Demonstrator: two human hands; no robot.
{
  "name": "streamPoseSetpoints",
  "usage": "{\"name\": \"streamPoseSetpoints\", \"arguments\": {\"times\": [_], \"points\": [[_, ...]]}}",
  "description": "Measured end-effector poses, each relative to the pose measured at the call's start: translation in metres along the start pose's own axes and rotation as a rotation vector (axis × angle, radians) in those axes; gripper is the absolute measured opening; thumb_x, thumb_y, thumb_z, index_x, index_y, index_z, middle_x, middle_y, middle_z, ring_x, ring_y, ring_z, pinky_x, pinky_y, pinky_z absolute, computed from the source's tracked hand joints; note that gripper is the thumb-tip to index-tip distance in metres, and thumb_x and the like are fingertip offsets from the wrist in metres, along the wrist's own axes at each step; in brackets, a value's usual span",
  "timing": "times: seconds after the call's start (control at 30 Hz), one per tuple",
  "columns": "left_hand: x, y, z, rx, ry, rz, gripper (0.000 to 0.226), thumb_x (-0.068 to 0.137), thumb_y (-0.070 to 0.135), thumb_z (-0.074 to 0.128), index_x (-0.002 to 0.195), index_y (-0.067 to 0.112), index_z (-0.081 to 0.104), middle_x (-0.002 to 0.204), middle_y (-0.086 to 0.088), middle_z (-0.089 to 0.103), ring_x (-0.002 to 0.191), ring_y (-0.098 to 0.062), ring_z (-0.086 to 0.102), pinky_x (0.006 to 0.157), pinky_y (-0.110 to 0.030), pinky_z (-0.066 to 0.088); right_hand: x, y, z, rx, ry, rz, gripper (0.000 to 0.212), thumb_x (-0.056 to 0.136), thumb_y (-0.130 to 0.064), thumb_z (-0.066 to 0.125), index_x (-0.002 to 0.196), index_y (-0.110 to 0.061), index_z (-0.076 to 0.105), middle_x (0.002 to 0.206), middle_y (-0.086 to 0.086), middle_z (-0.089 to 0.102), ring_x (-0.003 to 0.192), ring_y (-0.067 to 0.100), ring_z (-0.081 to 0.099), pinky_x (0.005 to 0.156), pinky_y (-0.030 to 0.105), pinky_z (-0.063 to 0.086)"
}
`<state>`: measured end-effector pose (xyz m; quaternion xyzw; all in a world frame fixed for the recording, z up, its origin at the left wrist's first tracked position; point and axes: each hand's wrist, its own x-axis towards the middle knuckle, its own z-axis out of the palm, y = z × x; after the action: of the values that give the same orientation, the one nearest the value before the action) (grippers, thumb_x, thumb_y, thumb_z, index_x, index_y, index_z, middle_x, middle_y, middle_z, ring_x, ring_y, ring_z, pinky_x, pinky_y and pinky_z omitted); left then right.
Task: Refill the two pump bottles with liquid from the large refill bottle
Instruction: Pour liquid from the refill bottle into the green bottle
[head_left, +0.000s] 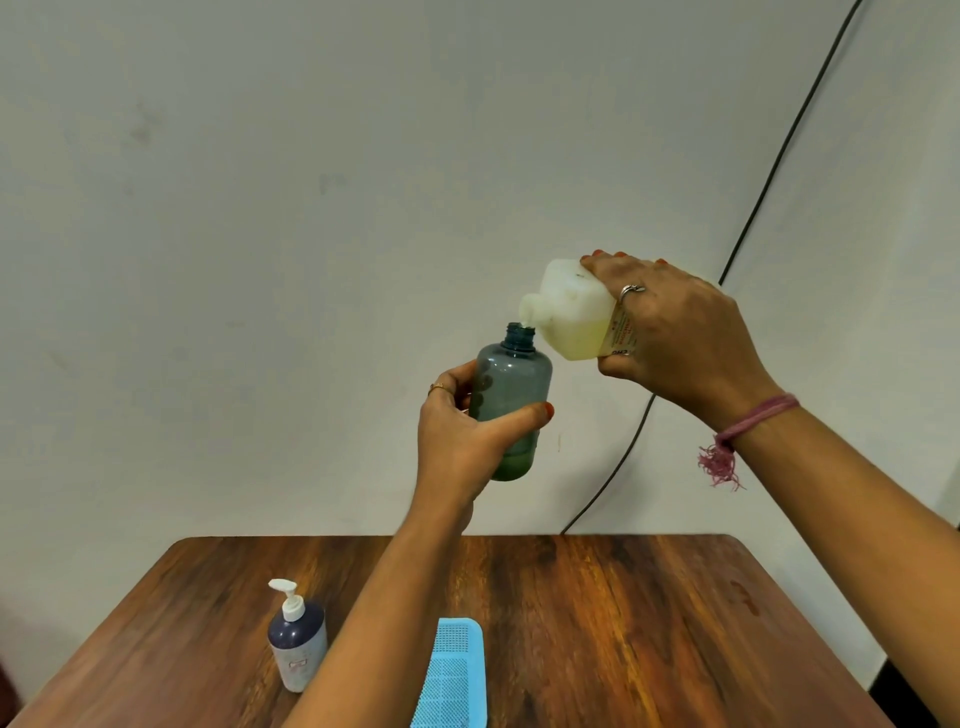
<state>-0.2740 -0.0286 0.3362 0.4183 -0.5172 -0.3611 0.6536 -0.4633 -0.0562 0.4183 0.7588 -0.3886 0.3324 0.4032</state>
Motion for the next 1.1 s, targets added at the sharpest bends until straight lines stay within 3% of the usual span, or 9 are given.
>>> {"name": "streamPoseSetpoints", "arguments": {"times": [0.53,0.77,1.1], "points": [[0.0008,-0.0006,0.0021,-0.032,0.004,-0.003,0.079,0.059,0.020,0.090,0.127,0.023,0.050,0.117,0.006,0.057,0.105,-0.010,0.057,0.074,-0.021,0.055,0.0004,-0.0007,-0.0020,-0.021,0.018,0.000,0.086,0.052,-0.023,0.091,0.128,-0.002,0.055,0.119,0.018,0.065,0.098,0.037,0.066,0.082,0.048,0.053],[0.0001,-0.0005,0.0030,-0.042,-0.003,0.001,0.075,0.060,0.018,0.089,0.124,0.025,0.051,0.113,0.009,0.058,0.099,-0.006,0.058,0.066,-0.014,0.053,-0.0008,-0.0001,-0.0022,-0.024,0.011,0.010,0.087,0.052,-0.022,0.090,0.129,-0.002,0.055,0.120,0.018,0.064,0.100,0.037,0.065,0.084,0.048,0.052],[-0.0007,0.0008,0.0036,-0.051,-0.004,-0.003,0.074,0.060,0.018,0.089,0.122,0.026,0.050,0.112,0.010,0.057,0.099,-0.005,0.058,0.064,-0.013,0.052,-0.0010,0.0007,-0.0030,-0.031,0.004,0.014,0.087,0.052,-0.022,0.090,0.129,-0.003,0.055,0.122,0.016,0.064,0.101,0.035,0.065,0.084,0.047,0.052]]}}
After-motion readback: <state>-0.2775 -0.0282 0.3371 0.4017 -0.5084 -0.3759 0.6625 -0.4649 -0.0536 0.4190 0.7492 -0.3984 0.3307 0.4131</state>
